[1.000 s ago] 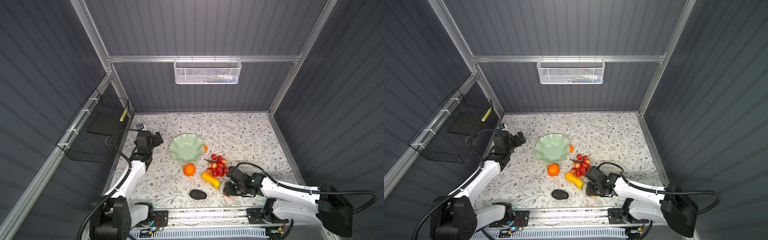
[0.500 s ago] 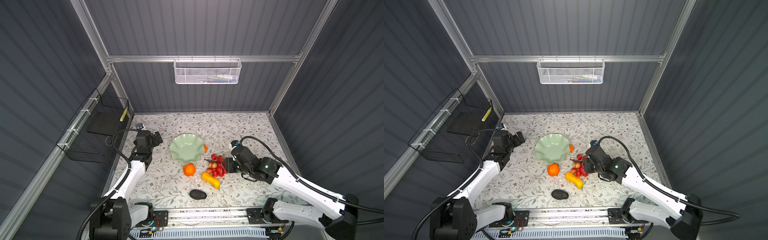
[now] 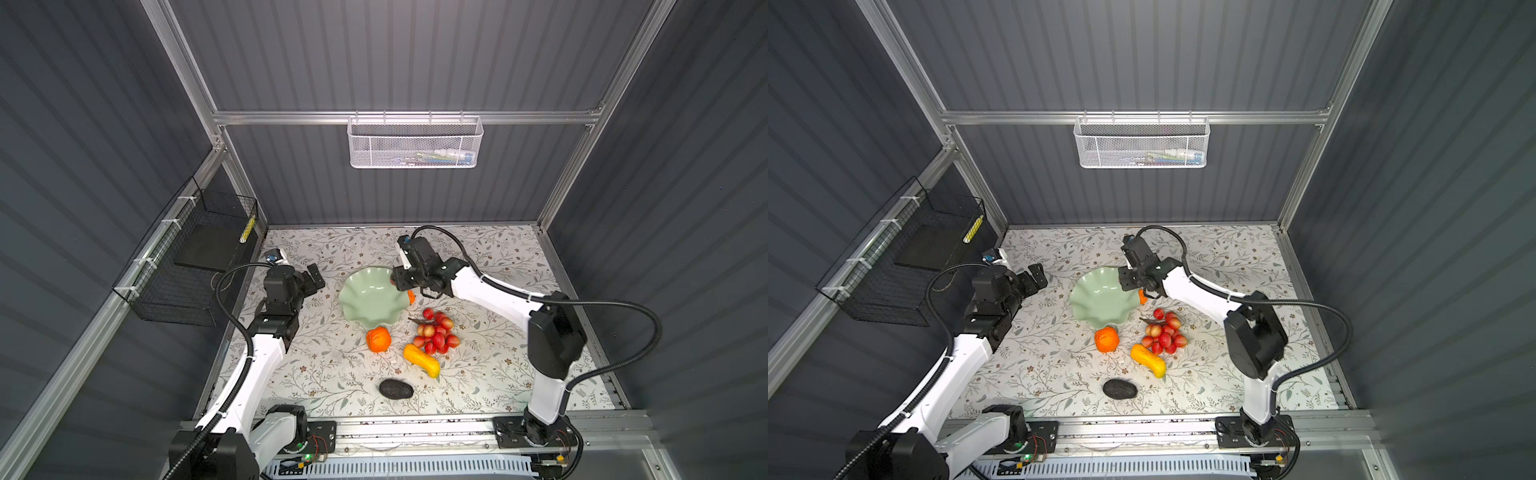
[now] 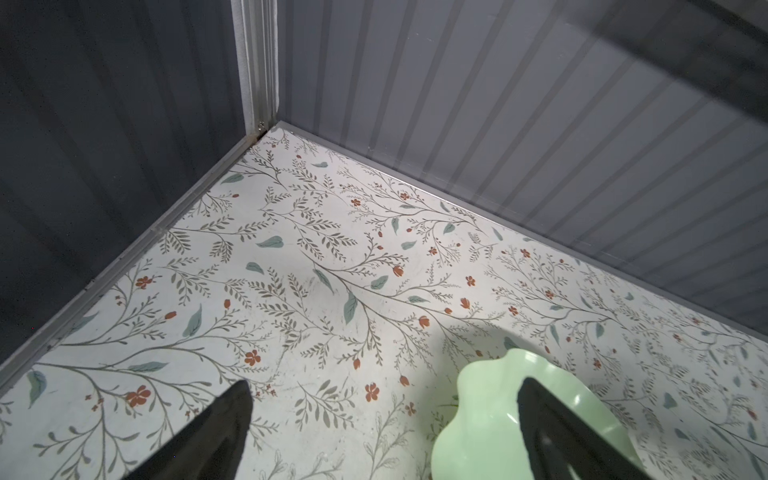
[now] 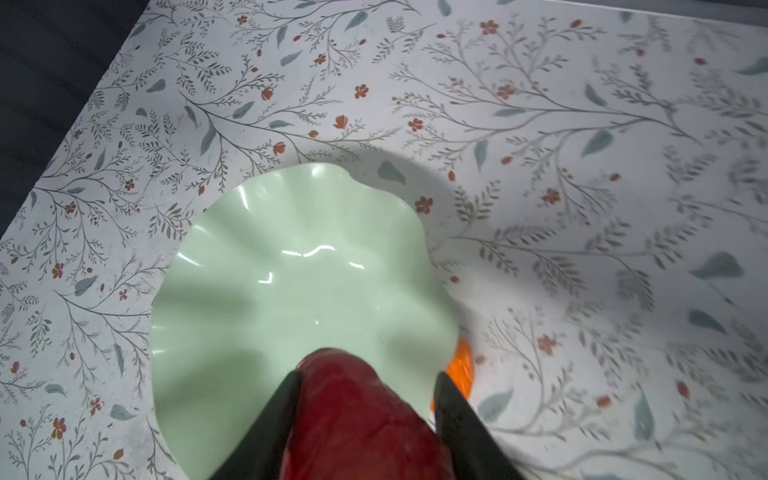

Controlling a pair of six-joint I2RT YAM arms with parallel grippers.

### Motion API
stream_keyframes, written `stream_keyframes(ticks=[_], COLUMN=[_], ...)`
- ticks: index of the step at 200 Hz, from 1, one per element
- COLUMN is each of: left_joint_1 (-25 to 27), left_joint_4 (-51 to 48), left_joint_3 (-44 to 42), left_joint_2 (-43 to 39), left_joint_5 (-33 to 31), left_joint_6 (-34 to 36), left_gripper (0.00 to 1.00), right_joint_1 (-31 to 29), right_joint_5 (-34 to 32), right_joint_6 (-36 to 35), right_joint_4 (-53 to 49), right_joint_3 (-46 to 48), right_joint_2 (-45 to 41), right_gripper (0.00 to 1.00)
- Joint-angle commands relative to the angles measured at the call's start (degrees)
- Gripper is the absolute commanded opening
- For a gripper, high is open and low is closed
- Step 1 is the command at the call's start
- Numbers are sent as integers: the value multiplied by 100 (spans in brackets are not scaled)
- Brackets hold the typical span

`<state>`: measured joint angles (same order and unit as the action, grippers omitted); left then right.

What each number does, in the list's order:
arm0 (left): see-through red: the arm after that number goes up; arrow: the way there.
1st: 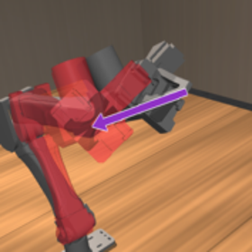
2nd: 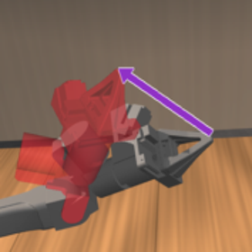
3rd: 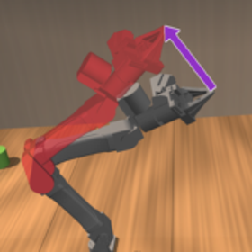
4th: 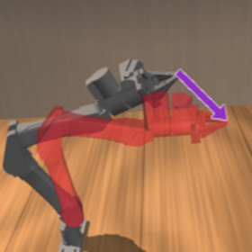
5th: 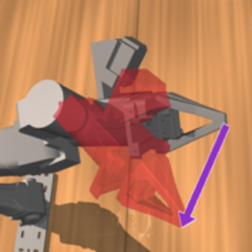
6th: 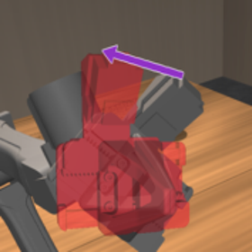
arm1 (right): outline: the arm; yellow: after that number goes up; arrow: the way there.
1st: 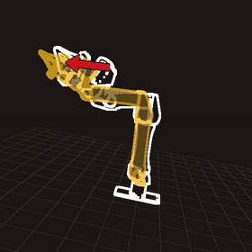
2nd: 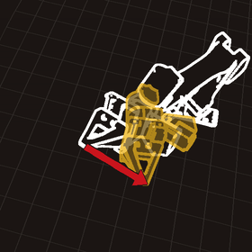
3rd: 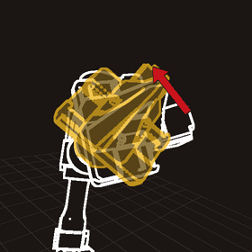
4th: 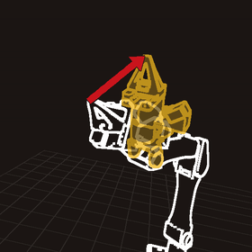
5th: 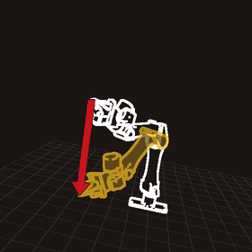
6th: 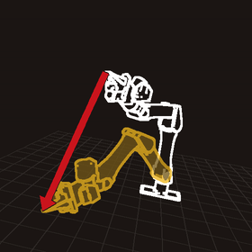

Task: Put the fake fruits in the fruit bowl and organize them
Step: 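Lift the peach with the right gripper and release it into the green bowl, then grasp the large orange fruit with the left gripper while the right gripper withdraws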

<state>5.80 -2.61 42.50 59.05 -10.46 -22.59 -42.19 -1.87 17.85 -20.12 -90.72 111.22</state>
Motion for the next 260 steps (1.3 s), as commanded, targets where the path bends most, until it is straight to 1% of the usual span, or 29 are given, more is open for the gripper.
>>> stream_keyframes(ticks=[1,26,66,99,128,156,185,203,221,229,238,260], left_joint_1=[-35,-35,-35,-35,-35,-34,-35,-27,24,128,319,1164], left_joint_4=[-279,-196,-227,-260,-301,-353,-378,-423,-557,-661,-818,-1276], left_joint_3=[-215,-380,-408,-440,-480,-486,-522,-553,-593,-597,-577,-515], left_joint_2=[-168,-262,-274,-310,-342,-272,-190,-132,-66,-44,-30,-27], left_joint_5=[376,581,985,1260,1459,1769,2272,2633,2890,2892,2892,2399], left_joint_6=[-280,-477,-568,-550,-551,-515,-519,-519,-527,-514,-471,-428], left_gripper=[100,100,100,100,100,100,99,98,96,95,94,93], right_joint_1=[-25,-76,-217,-228,-228,-228,-187,-91,96,220,389,795], right_joint_5=[295,404,321,343,419,450,376,343,378,457,522,640], right_joint_6=[-293,-282,-265,-134,-73,-36,-5,36,119,235,447,931], right_joint_4=[-51,-114,-106,-37,-10,174,425,840,1733,2127,2492,3120], right_joint_3=[-576,-1033,-1270,-1256,-1265,-1161,-915,-476,328,718,1125,1864], right_joint_2=[634,1260,1754,1934,1875,1553,1036,483,-271,-564,-861,-1364], right_gripper=[38,38,41,51,60,73,81,86,95,98,99,99])
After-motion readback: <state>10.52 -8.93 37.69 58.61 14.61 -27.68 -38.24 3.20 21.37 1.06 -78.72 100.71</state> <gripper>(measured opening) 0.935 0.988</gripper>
